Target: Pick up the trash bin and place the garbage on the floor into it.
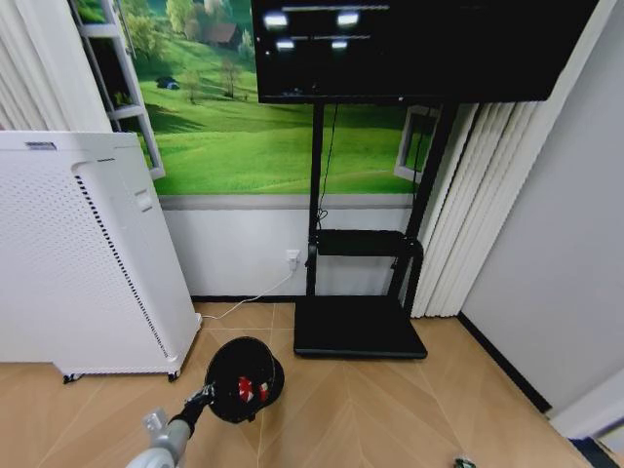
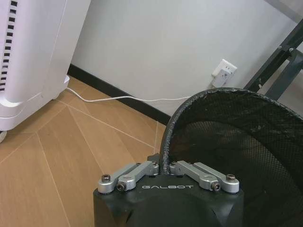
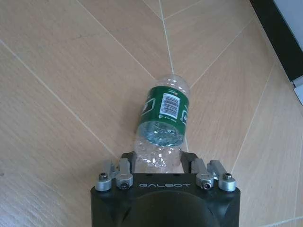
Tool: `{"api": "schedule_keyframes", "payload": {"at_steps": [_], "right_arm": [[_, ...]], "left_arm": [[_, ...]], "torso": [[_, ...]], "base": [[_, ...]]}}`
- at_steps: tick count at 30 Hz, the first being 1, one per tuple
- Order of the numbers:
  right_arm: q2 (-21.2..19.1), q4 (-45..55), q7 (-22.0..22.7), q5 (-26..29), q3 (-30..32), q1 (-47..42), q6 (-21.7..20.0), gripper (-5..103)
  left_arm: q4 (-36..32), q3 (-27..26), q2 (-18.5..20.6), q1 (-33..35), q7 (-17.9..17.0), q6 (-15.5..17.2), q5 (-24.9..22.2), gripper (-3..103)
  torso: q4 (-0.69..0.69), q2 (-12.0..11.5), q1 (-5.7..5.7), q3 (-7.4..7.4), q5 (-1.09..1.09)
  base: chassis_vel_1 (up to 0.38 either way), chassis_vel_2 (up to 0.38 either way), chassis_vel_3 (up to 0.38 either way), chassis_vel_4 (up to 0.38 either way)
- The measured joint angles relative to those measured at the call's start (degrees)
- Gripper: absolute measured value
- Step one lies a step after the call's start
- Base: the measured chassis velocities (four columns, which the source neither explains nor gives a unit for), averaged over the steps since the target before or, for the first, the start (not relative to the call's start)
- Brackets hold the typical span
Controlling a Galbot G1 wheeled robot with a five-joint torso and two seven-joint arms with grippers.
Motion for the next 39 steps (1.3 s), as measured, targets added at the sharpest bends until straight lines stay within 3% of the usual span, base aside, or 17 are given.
{"api": "schedule_keyframes", "payload": {"at_steps": [5,9,11,13,14,15,16,17,22,27,28,31,39], "right_arm": [[-0.1,0.2,0.0,0.5,-0.4,0.5,-0.1,32],[-0.1,0.6,0.0,1.0,-0.5,0.5,-0.1,28],[0.0,2.4,0.0,2.5,-0.4,0.0,0.3,20],[-0.1,3.6,-0.3,3.2,-0.1,-0.4,2.0,20],[-0.2,4.5,-0.3,3.8,-0.1,-0.7,7.2,20],[-0.2,4.5,-0.3,3.8,-0.1,-0.7,7.2,20],[-0.2,5.9,-0.2,3.8,0.1,-1.1,12.3,20],[-0.2,8.9,-0.4,3.8,0.6,-2.2,14.5,20],[-0.2,19.6,-1.9,5.7,1.3,-5.8,16.7,20],[-0.6,39.9,-3.8,7.2,-1.2,-13.9,18.7,20],[-0.6,39.9,-3.8,7.2,-1.2,-13.9,18.7,20],[-2.6,53.2,-3.4,6.7,-7.0,-19.0,19.3,20],[-5.5,63.0,-3.6,2.0,-17.6,-21.2,22.5,20]], "left_arm": [[0.2,-0.5,0.2,0.0,0.1,-0.1,-0.3,3],[0.3,-0.6,0.4,0.0,0.1,-0.1,-0.4,3],[0.5,-0.7,0.5,0.0,0.1,-0.1,-0.4,3],[0.8,-0.7,0.5,-0.1,0.1,-0.1,-0.4,3],[1.2,-0.6,0.6,-0.2,0.1,-0.1,-0.4,3],[1.2,-0.6,0.6,-0.2,0.1,-0.1,-0.4,3],[1.5,-0.5,0.6,-0.4,0.0,-0.1,-0.4,3],[1.6,-0.2,0.6,-0.5,-0.1,-0.1,-0.4,3],[1.8,0.5,0.7,-1.0,-0.5,0.1,-0.4,3],[2.6,1.8,1.1,-1.7,-1.2,0.3,-0.3,3],[2.6,1.8,1.1,-1.7,-1.2,0.3,-0.3,3],[4.2,3.5,2.0,-2.8,-1.6,0.7,-0.4,3],[6.4,7.3,2.9,-4.4,-1.5,2.1,-0.2,3]], "torso": [[0.00,0.0,0.00,0.00,0.00],[0.00,0.0,0.00,0.00,0.00],[0.00,0.0,0.00,0.00,0.01],[0.00,0.0,0.00,0.00,0.00],[0.00,0.0,0.00,0.00,-0.01],[0.00,0.0,0.00,0.00,-0.01],[0.00,0.0,0.00,0.00,0.01],[0.00,0.0,0.00,0.00,0.03],[0.00,0.0,0.00,0.00,-0.02],[-0.01,0.0,0.00,0.00,0.00],[-0.01,0.0,0.00,0.00,0.00],[0.01,0.0,0.00,0.00,-0.02],[0.00,0.0,0.00,0.00,0.00]], "base": [[0.000,0.000,0.000,0.000],[0.000,0.000,0.000,0.000],[0.000,0.000,0.000,0.000],[0.000,0.000,0.000,0.000],[0.000,0.000,0.000,0.000],[0.000,0.000,0.000,0.000],[0.000,0.000,0.000,0.000],[0.000,0.000,0.000,0.000],[0.000,0.000,0.000,0.000],[0.000,0.000,0.000,0.000],[0.000,0.000,0.000,0.000],[0.000,0.000,0.000,0.000],[0.000,0.000,0.000,0.000]]}}
